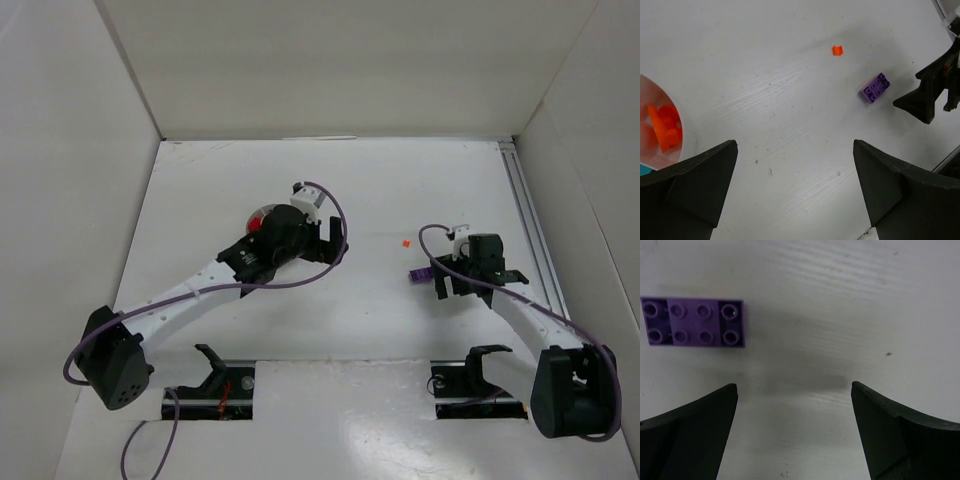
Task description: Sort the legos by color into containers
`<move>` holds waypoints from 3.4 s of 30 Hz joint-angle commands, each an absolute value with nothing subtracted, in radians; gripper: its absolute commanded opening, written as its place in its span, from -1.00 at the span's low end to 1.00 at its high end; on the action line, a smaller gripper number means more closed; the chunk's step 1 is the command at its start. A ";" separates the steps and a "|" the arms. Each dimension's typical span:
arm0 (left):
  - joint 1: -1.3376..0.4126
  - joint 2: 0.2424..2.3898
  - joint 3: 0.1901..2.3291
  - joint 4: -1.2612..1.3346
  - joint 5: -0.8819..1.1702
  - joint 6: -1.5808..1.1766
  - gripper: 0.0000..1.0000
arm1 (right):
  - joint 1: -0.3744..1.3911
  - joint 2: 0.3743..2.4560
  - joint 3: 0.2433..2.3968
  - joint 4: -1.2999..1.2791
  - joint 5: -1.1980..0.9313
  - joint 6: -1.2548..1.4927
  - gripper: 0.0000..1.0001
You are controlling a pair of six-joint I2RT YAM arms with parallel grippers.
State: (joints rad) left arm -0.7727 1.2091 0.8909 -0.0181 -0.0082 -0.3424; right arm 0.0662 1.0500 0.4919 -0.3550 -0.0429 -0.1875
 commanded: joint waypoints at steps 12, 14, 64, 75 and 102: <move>-0.818 1.220 0.839 -0.009 -0.048 -0.376 1.00 | 0.077 1.169 0.564 -0.301 -0.044 -0.385 0.97; -0.818 1.220 0.830 -0.009 -0.048 -0.376 1.00 | 0.098 1.196 0.574 -0.292 -0.044 -0.413 0.97; -0.808 1.144 0.876 0.206 0.311 -0.377 0.81 | 0.624 1.049 0.804 -0.008 -0.515 -0.693 -0.41; -0.808 1.155 0.873 0.242 0.243 -0.429 0.39 | 0.696 1.040 0.804 0.069 -0.499 -0.670 -0.38; -0.808 1.173 0.854 0.265 0.239 -0.465 -0.64 | 0.767 1.071 0.822 0.183 -0.397 -0.644 -0.36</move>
